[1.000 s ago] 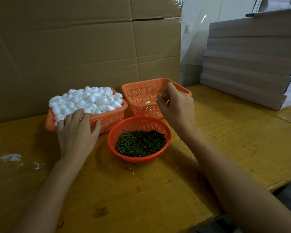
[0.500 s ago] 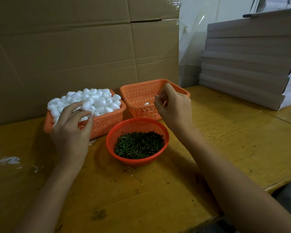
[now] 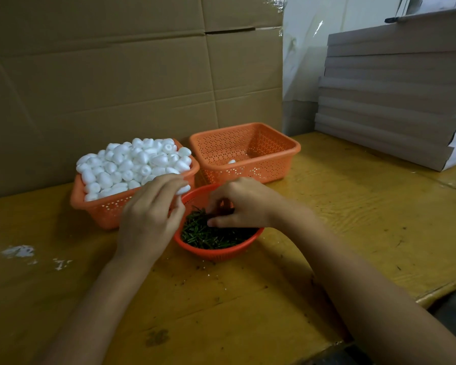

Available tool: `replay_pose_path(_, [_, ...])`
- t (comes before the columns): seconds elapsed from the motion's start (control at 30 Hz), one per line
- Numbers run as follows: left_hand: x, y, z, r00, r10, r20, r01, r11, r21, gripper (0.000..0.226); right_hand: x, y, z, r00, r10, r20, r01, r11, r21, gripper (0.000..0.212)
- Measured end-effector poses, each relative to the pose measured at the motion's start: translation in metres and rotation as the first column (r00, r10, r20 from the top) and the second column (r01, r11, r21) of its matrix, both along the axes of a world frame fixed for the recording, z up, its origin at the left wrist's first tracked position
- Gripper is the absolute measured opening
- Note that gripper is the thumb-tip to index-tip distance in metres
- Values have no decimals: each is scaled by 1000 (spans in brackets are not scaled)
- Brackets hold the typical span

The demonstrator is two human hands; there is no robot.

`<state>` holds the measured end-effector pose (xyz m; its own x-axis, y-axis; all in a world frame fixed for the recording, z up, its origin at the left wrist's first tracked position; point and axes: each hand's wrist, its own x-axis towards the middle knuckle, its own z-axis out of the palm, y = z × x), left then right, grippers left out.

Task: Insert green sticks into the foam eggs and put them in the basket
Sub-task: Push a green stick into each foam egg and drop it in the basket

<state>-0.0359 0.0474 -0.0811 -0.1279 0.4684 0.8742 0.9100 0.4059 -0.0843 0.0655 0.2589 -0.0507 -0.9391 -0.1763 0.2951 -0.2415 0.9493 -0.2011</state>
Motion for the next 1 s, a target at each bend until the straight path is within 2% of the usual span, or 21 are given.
replay_pose_path(0.1, [-1, 0, 0, 1000, -15, 21, 16, 1000, -18, 25, -2, 0, -4, 996, -7, 93, 6, 1000, 5, 33])
replay_pose_path(0.33, [4, 0, 2, 998, -68, 14, 68, 998, -16, 17, -2, -8, -1, 993, 2, 114, 3, 999, -39, 16])
replay_pose_path(0.5, [3, 1, 1, 999, -45, 8, 46, 999, -13, 35, -2, -7, 0, 998, -30, 63, 31, 1000, -5, 13])
replay_pose_path(0.67, [-1, 2, 2, 999, -14, -33, 14, 1000, -17, 26, -3, -8, 1, 998, -61, 1, 61, 997, -43, 9])
replay_pose_path(0.87, [1, 0, 3, 999, -42, 17, 42, 999, -16, 22, -2, -10, 1, 991, -63, -122, 48, 992, -121, 6])
replay_pose_path(1.0, [5, 0, 4, 993, -94, 72, 92, 995, 44, 20, -1, -11, 2, 979, -72, -192, 41, 986, -162, 5])
